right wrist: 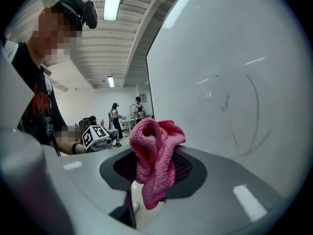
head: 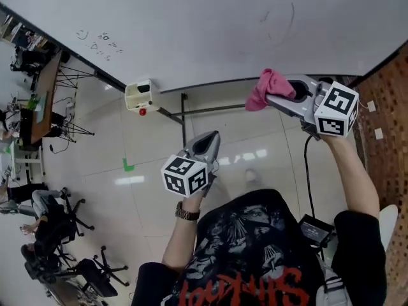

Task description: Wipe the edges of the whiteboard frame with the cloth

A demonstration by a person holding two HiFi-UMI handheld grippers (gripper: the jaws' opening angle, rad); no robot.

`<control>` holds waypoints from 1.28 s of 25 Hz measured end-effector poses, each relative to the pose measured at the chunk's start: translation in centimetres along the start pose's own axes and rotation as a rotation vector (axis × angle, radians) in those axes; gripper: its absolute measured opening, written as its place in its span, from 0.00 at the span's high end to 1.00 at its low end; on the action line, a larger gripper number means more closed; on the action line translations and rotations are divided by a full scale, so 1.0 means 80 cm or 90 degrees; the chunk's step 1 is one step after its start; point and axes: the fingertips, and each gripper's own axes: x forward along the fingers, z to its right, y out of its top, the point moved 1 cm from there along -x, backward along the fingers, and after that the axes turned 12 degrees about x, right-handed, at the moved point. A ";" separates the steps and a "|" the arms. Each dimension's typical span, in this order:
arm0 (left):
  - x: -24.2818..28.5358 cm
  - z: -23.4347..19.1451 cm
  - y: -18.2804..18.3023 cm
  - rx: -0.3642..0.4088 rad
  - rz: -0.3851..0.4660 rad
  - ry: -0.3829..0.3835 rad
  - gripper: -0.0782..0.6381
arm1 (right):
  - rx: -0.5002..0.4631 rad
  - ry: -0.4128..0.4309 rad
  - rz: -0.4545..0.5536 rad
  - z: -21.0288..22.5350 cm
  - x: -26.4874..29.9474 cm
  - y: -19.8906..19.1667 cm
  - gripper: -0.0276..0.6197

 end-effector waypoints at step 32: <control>-0.072 0.477 -0.066 0.058 0.041 -0.178 0.90 | 0.101 -0.197 0.129 -0.304 -0.346 -0.215 0.76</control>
